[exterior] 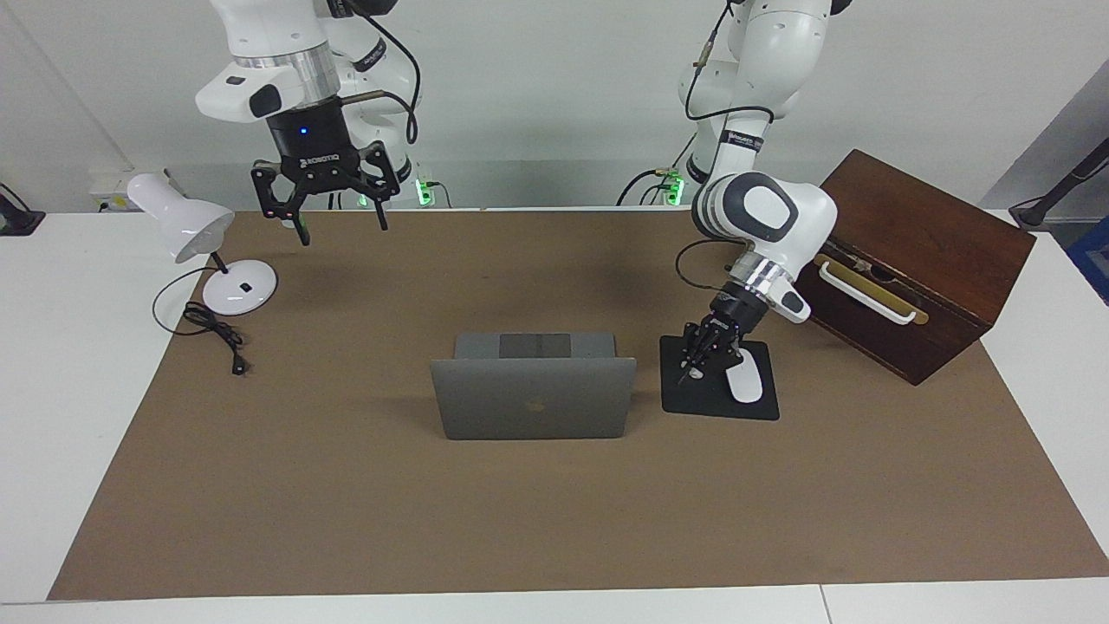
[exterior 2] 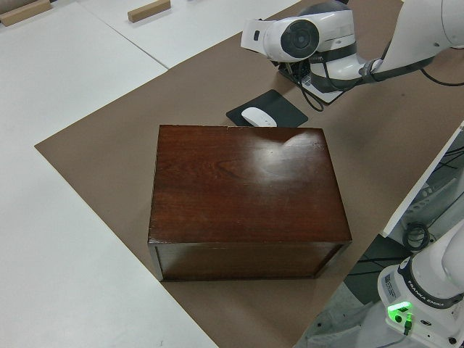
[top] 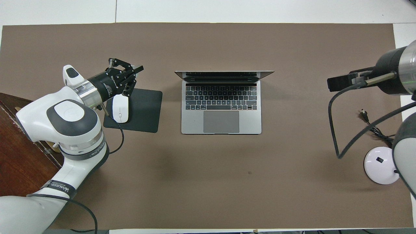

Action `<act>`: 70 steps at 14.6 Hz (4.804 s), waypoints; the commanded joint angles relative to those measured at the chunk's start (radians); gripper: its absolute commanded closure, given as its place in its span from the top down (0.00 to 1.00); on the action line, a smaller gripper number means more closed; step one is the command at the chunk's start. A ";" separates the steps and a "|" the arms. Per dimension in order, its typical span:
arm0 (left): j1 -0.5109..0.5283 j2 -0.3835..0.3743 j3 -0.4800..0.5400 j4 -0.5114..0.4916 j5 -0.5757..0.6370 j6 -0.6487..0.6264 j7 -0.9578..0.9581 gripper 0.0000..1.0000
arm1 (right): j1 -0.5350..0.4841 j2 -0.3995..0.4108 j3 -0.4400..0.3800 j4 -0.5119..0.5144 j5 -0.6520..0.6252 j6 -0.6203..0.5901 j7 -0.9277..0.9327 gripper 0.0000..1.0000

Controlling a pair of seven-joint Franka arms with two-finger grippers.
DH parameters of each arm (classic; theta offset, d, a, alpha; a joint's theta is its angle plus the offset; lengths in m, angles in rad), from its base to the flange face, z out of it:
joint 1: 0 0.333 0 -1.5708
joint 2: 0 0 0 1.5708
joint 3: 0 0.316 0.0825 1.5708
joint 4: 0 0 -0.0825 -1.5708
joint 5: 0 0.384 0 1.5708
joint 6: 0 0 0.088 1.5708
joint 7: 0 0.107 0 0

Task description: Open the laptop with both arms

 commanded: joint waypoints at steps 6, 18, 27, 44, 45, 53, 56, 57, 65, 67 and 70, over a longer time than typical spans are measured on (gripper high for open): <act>0.045 0.008 0.029 0.056 0.590 -0.015 0.002 0.00 | -0.079 -0.055 0.007 -0.079 0.027 -0.013 0.040 1.00; 0.051 -0.036 0.203 0.289 1.193 -0.676 -0.013 0.00 | -0.082 -0.054 -0.042 -0.085 0.051 -0.012 0.058 1.00; 0.071 -0.257 0.227 0.257 1.301 -1.108 0.022 0.00 | -0.077 -0.054 -0.043 -0.085 0.048 -0.041 0.058 1.00; 0.092 -0.248 0.198 0.270 1.356 -1.054 0.062 1.00 | -0.080 -0.055 -0.039 -0.085 0.024 -0.069 0.048 1.00; 0.089 -0.228 0.197 0.290 1.356 -1.049 0.062 1.00 | -0.079 -0.055 -0.039 -0.085 0.024 -0.069 0.048 1.00; 0.088 -0.256 0.168 0.340 1.371 -1.141 0.076 1.00 | -0.076 -0.055 -0.040 -0.085 0.027 -0.067 0.048 1.00; 0.096 -0.295 0.117 0.286 1.368 -1.124 0.059 1.00 | -0.074 -0.055 -0.042 -0.086 0.027 -0.066 0.048 1.00; 0.097 -0.302 0.111 0.272 1.368 -1.091 0.062 1.00 | -0.074 -0.055 -0.042 -0.085 0.027 -0.066 0.048 1.00; 0.108 -0.227 0.126 0.378 1.367 -1.067 0.077 1.00 | -0.073 -0.055 -0.043 -0.085 0.027 -0.064 0.048 1.00; 0.108 -0.227 0.126 0.378 1.368 -1.061 0.079 1.00 | -0.071 -0.052 -0.045 -0.083 0.027 -0.062 0.048 1.00; 0.125 -0.236 0.111 0.377 1.379 -1.080 0.085 1.00 | -0.071 -0.050 -0.045 -0.083 0.027 -0.061 0.049 1.00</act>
